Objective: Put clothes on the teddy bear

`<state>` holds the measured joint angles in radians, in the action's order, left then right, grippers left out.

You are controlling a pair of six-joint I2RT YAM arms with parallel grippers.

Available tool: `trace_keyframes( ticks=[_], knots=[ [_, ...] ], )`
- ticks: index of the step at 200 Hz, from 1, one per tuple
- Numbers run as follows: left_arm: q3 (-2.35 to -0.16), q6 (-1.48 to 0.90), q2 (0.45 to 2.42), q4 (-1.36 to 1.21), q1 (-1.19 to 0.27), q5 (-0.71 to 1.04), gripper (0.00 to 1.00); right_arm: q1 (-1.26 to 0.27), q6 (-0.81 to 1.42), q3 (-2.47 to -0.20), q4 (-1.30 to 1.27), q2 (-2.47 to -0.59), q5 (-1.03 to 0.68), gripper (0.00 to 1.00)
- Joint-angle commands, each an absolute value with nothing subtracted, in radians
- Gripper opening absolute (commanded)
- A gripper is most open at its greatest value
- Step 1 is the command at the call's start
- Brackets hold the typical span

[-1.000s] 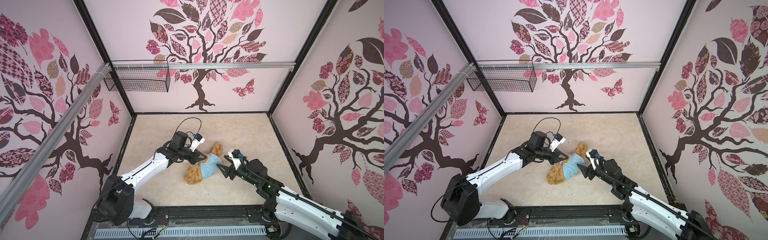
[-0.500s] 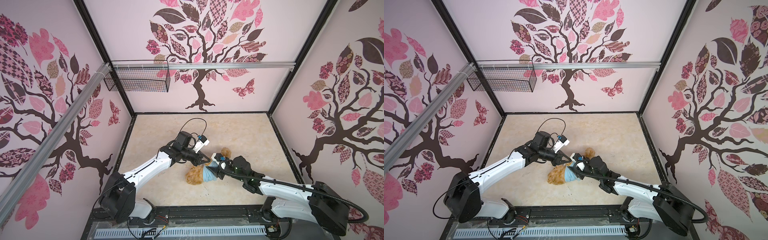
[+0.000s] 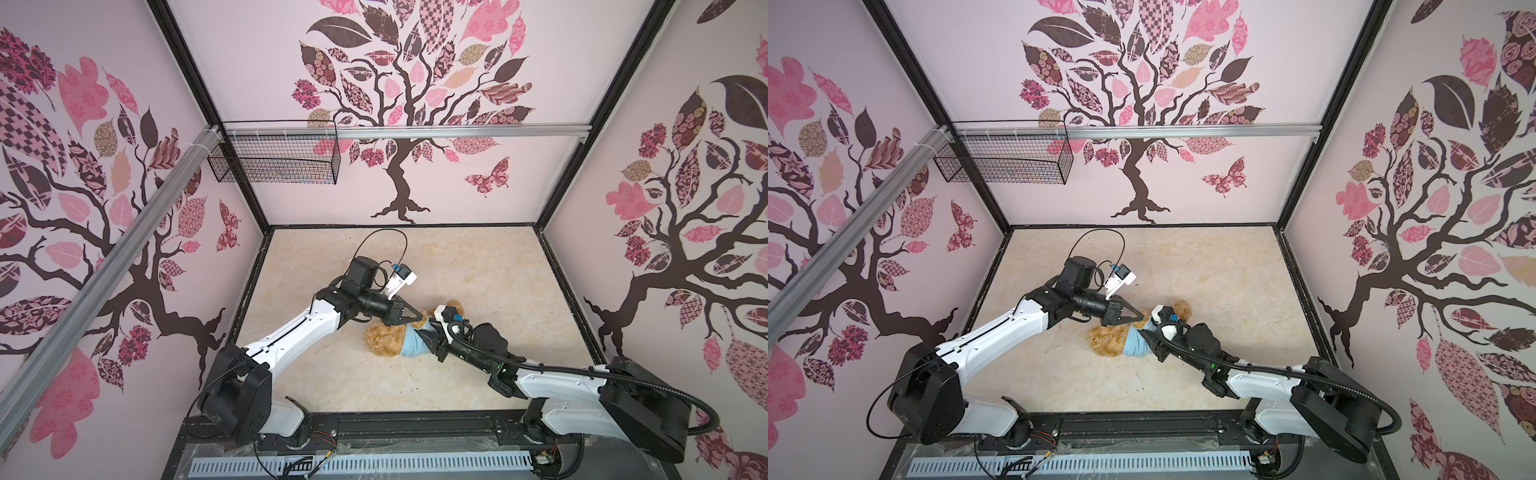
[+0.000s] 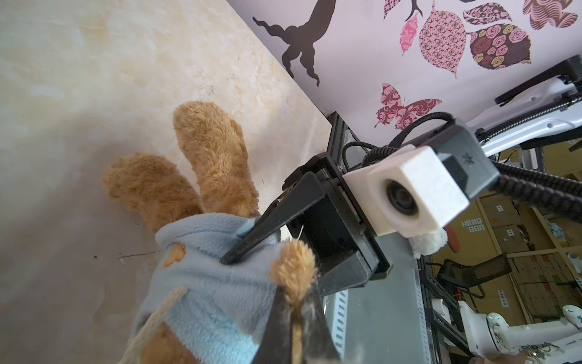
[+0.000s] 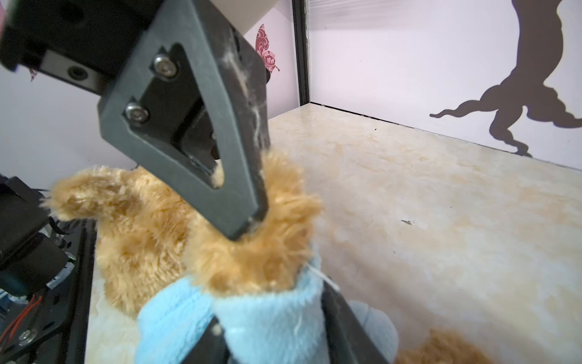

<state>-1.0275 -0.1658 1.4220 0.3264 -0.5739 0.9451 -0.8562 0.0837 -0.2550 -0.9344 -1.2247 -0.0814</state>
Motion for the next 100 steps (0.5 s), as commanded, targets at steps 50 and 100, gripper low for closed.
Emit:
trace_keyframes(
  ticks=[50,100],
  knots=[
    [-1.019,-0.214,1.313,0.072,-0.529,0.879,0.00,-0.847,0.226,-0.156,-0.763,-1.331,-0.055,0.42],
    [-0.986,0.101,1.302,0.306,-0.615,0.662,0.00,-0.847,0.270,-0.158,-0.808,-1.346,-0.126,0.38]
  ],
)
